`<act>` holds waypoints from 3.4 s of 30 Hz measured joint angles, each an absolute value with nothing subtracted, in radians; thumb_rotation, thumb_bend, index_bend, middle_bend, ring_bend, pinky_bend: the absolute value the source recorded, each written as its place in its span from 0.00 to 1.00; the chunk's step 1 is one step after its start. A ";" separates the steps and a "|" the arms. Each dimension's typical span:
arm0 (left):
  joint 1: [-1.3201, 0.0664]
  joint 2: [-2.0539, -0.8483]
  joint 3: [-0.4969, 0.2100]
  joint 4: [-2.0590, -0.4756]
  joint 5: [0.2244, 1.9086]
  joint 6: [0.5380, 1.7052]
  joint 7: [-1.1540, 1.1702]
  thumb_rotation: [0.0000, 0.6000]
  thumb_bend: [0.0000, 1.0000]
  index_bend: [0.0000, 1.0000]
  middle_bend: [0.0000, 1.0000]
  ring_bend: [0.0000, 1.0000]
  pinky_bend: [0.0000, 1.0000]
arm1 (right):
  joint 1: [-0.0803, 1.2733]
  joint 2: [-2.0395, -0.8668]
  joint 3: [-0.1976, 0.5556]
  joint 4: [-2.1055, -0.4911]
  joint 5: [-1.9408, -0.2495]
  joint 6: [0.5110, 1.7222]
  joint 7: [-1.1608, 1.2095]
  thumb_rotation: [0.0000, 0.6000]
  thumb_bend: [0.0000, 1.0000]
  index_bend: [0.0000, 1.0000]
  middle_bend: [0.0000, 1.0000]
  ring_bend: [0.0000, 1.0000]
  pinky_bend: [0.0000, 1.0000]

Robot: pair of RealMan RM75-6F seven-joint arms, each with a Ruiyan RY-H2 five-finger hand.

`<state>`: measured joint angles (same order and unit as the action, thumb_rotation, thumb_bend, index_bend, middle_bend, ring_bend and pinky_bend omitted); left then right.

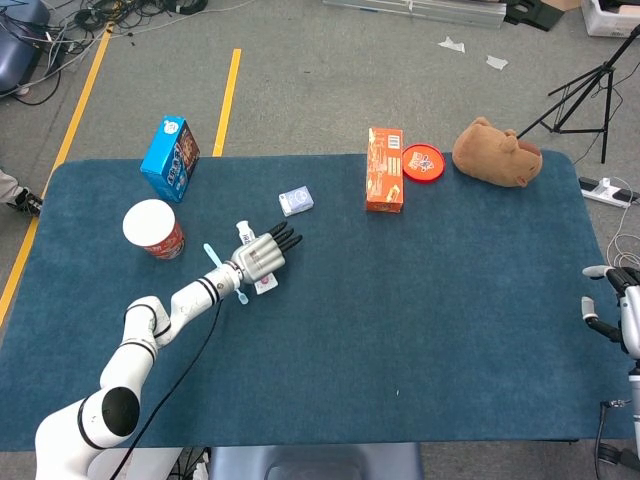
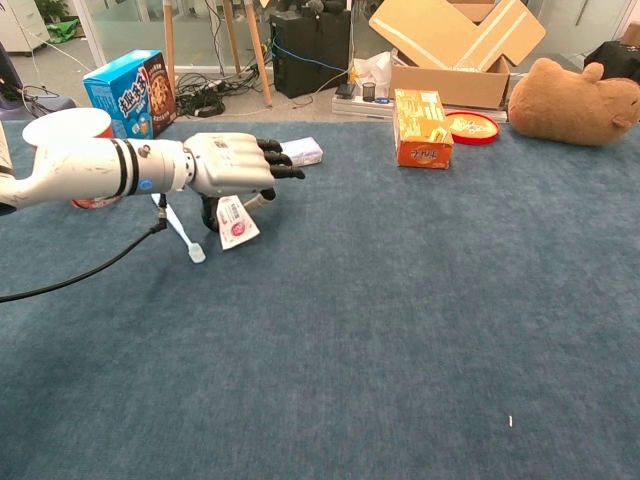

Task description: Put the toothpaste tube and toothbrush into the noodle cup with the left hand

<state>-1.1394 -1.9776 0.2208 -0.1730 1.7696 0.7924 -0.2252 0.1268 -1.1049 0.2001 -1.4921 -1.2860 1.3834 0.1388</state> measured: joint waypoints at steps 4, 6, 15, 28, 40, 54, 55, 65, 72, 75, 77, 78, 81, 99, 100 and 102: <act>-1.138 -1.978 0.220 -0.174 1.769 0.801 -0.225 1.00 0.00 0.66 0.00 0.00 0.00 | 0.127 -1.105 0.200 -1.492 -1.286 1.382 0.139 1.00 0.35 0.39 0.42 0.29 0.56; -1.138 -1.977 0.218 -0.175 1.767 0.805 -0.227 1.00 0.00 0.67 0.00 0.00 0.00 | 0.128 -1.105 0.200 -1.492 -1.285 1.380 0.139 1.00 0.35 0.39 0.42 0.29 0.56; -1.140 -1.975 0.181 -0.196 1.731 0.818 -0.261 1.00 0.00 0.72 0.00 0.00 0.00 | 0.130 -1.106 0.198 -1.491 -1.284 1.376 0.135 1.00 0.35 0.39 0.42 0.29 0.56; -1.140 -1.963 0.125 -0.239 1.679 0.831 -0.288 1.00 0.00 0.75 0.00 0.00 0.00 | 0.132 -1.108 0.193 -1.496 -1.291 1.374 0.129 1.00 0.35 0.39 0.42 0.29 0.56; -1.146 -1.953 0.036 -0.297 1.595 0.823 -0.313 1.00 0.00 0.75 0.00 0.00 0.00 | 0.134 -1.110 0.191 -1.495 -1.292 1.370 0.126 1.00 0.35 0.39 0.42 0.29 0.56; -1.152 -1.927 -0.080 -0.389 1.481 0.783 -0.313 1.00 0.00 0.76 0.01 0.00 0.00 | 0.139 -1.113 0.188 -1.495 -1.292 1.362 0.120 1.00 0.35 0.39 0.42 0.29 0.56; -1.152 -1.924 -0.090 -0.398 1.471 0.778 -0.311 1.00 0.00 0.76 0.01 0.00 0.00 | 0.139 -1.113 0.187 -1.495 -1.293 1.363 0.120 1.00 0.35 0.39 0.42 0.29 0.56; -1.155 -1.886 -0.199 -0.499 1.354 0.734 -0.262 1.00 0.00 0.77 0.01 0.00 0.00 | 0.142 -1.116 0.184 -1.493 -1.293 1.354 0.118 1.00 0.35 0.39 0.42 0.29 0.56; -1.152 -1.860 -0.269 -0.565 1.260 0.695 -0.195 1.00 0.00 0.77 0.01 0.00 0.00 | 0.141 -1.116 0.183 -1.496 -1.298 1.361 0.115 1.00 0.35 0.39 0.42 0.29 0.56; -1.149 -1.849 -0.294 -0.590 1.221 0.680 -0.161 1.00 0.00 0.77 0.01 0.00 0.00 | 0.140 -1.115 0.182 -1.499 -1.301 1.366 0.113 1.00 0.35 0.39 0.42 0.29 0.56; -1.146 -1.841 -0.311 -0.608 1.192 0.673 -0.132 1.00 0.00 0.77 0.01 0.00 0.00 | 0.139 -1.115 0.182 -1.501 -1.301 1.369 0.112 1.00 0.35 0.39 0.42 0.29 0.56; -1.144 -1.838 -0.318 -0.615 1.178 0.669 -0.119 1.00 0.00 0.77 0.01 0.00 0.00 | 0.138 -1.114 0.182 -1.502 -1.301 1.369 0.111 1.00 0.35 0.39 0.42 0.29 0.56; -1.139 -1.824 -0.342 -0.645 1.130 0.661 -0.077 1.00 0.00 0.77 0.01 0.00 0.00 | 0.137 -1.113 0.182 -1.506 -1.300 1.371 0.108 1.00 0.35 0.39 0.42 0.29 0.56; -1.083 -1.679 -0.450 -0.955 0.828 0.745 0.205 1.00 0.00 0.78 0.03 0.00 0.00 | 0.133 -1.113 0.170 -1.528 -1.331 1.395 0.088 1.00 0.35 0.39 0.42 0.29 0.56; -1.079 -1.669 -0.452 -0.973 0.815 0.754 0.219 1.00 0.00 0.79 0.03 0.00 0.00 | 0.132 -1.113 0.169 -1.532 -1.336 1.400 0.084 1.00 0.35 0.39 0.42 0.29 0.56; -1.071 -1.646 -0.456 -1.015 0.784 0.777 0.250 1.00 0.00 0.79 0.03 0.00 0.00 | 0.129 -1.112 0.167 -1.539 -1.343 1.409 0.078 1.00 0.35 0.39 0.42 0.29 0.56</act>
<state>-1.0715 -1.6461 -0.4565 -1.0155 0.7842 0.7770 0.2498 0.1294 -1.1119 0.1668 -1.5391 -1.3433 1.4087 0.0779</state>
